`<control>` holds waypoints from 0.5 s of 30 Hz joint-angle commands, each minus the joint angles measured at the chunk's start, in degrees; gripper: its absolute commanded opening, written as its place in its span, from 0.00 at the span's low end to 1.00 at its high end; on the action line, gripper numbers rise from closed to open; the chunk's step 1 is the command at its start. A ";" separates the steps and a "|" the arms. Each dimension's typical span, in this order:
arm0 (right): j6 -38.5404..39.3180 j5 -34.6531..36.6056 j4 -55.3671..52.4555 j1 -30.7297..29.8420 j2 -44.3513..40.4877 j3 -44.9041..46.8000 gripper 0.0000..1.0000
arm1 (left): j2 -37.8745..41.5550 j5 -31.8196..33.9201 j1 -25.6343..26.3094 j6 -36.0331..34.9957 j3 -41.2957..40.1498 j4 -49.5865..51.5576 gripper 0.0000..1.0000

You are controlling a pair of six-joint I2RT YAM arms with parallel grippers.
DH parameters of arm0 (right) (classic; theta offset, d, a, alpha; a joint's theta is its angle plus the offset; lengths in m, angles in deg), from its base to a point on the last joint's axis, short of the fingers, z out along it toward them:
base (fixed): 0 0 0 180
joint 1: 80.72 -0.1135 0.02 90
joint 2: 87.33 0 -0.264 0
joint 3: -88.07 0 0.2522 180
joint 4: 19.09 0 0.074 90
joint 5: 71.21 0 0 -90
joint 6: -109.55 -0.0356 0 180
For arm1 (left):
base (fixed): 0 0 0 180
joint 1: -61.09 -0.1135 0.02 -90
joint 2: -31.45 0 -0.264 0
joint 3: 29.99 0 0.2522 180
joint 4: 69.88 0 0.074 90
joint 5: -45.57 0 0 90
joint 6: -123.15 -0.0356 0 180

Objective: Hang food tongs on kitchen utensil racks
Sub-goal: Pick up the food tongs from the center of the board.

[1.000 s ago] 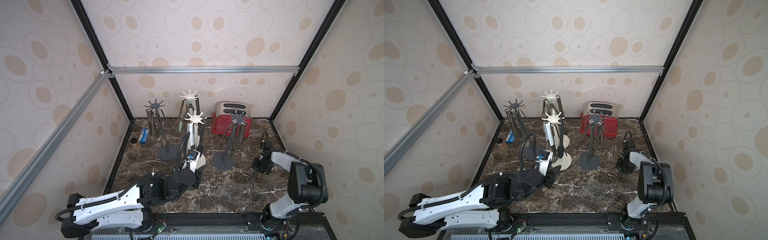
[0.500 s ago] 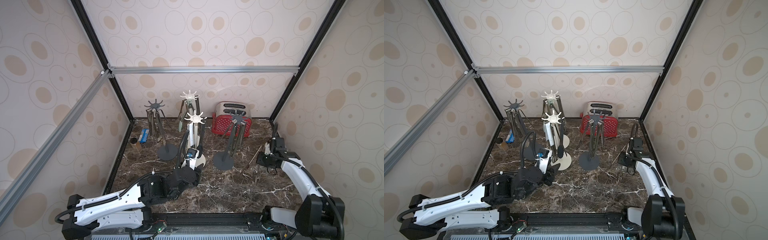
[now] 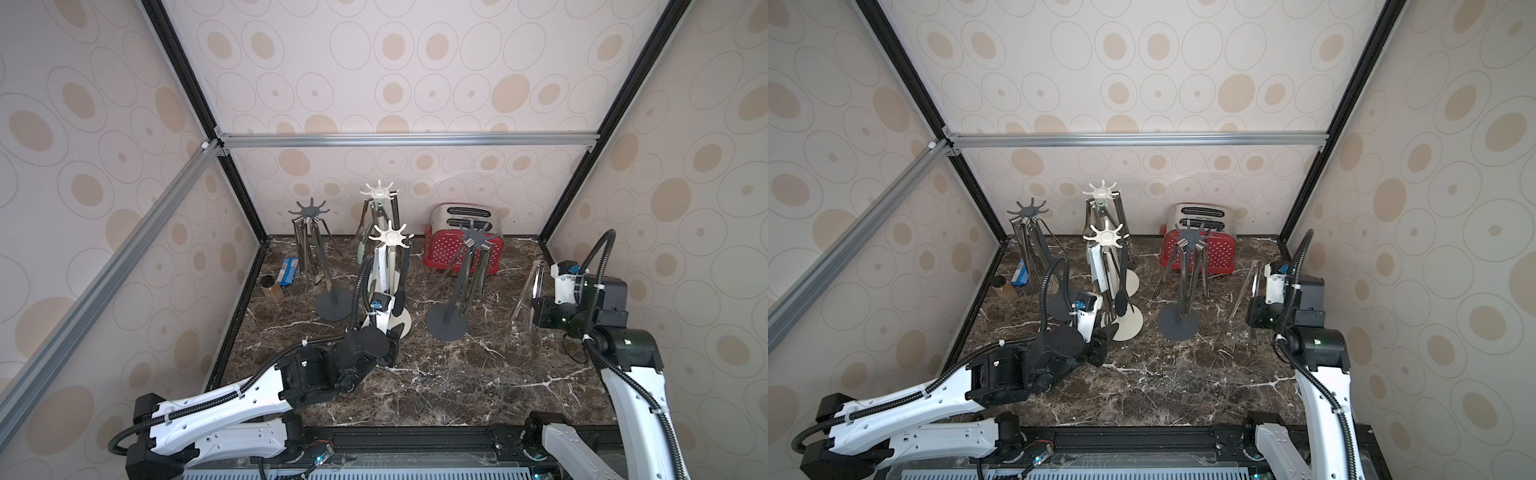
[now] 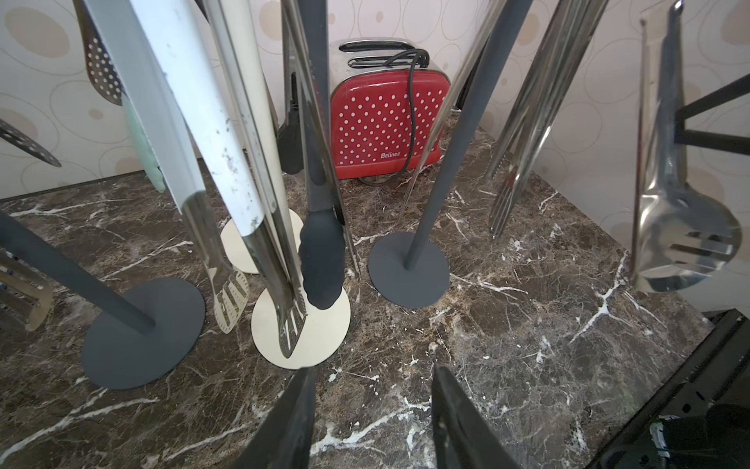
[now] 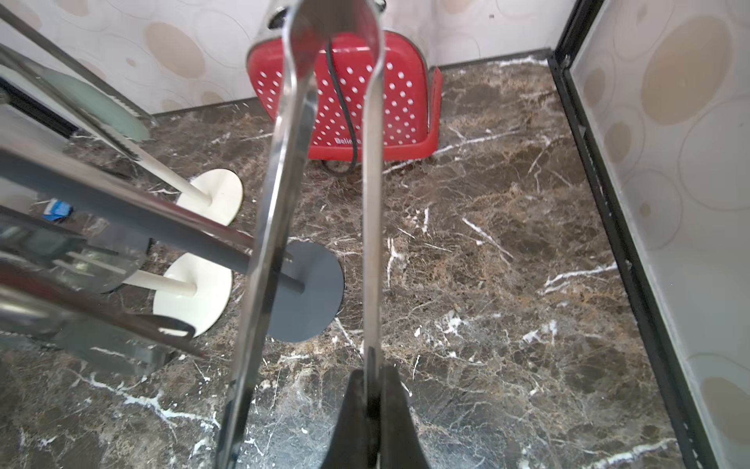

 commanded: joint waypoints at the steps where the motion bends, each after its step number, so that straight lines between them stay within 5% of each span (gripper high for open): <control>1: 3.51 -3.33 -3.22 -1.47 -1.54 -4.58 0.00 | 0.37 0.94 -0.47 0.68 0.72 -0.34 0.46; 15: 3.57 -5.90 -6.50 -5.63 -3.11 -14.63 0.00 | -1.53 1.28 -0.66 -0.53 2.28 -0.47 0.46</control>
